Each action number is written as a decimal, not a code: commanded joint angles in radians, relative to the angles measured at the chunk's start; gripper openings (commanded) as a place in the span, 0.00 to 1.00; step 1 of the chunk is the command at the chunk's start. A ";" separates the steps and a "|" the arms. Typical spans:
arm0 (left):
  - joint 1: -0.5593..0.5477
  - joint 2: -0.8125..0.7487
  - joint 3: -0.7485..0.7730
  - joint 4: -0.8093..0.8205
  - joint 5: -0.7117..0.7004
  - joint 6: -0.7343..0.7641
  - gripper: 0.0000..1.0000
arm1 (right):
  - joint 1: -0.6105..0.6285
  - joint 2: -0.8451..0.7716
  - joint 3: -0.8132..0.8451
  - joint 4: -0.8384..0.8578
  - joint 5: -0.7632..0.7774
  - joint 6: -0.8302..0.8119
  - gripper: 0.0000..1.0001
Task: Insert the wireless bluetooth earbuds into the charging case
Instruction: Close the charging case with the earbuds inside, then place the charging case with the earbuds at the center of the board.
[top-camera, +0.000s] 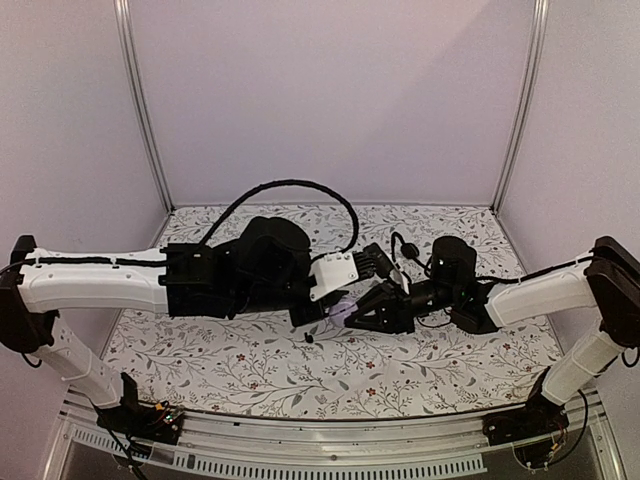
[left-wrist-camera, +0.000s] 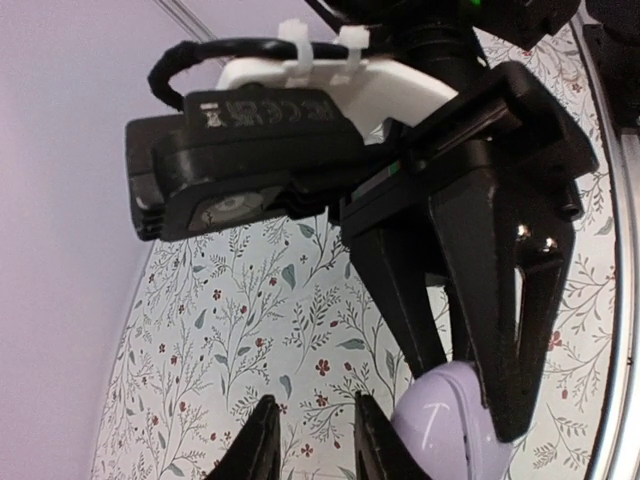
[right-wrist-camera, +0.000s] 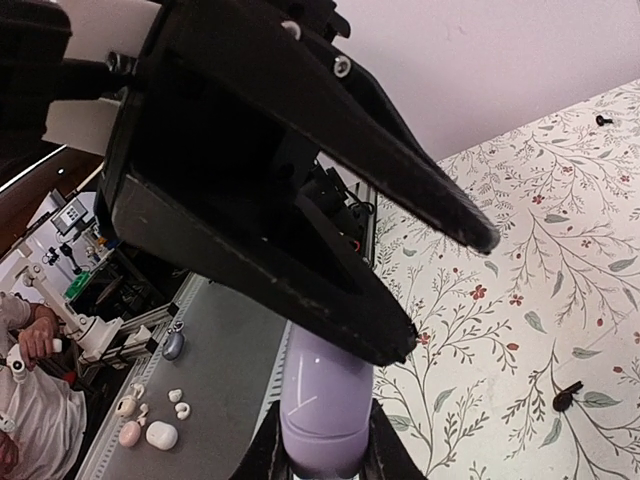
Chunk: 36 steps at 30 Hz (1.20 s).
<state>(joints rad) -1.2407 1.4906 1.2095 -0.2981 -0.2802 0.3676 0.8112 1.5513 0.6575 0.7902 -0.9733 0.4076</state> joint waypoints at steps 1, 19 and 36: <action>-0.072 0.039 0.012 -0.055 0.094 0.014 0.26 | -0.022 0.014 0.060 0.012 0.070 0.019 0.00; 0.172 -0.160 -0.137 0.152 0.188 -0.246 0.49 | -0.174 0.001 -0.021 0.005 0.143 0.052 0.00; 0.523 -0.141 -0.175 0.243 0.288 -0.533 0.65 | -0.665 0.193 0.157 -0.535 0.342 -0.031 0.09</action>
<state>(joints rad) -0.7395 1.3308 1.0309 -0.1040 -0.0330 -0.1162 0.1482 1.6379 0.7208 0.4042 -0.6559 0.4297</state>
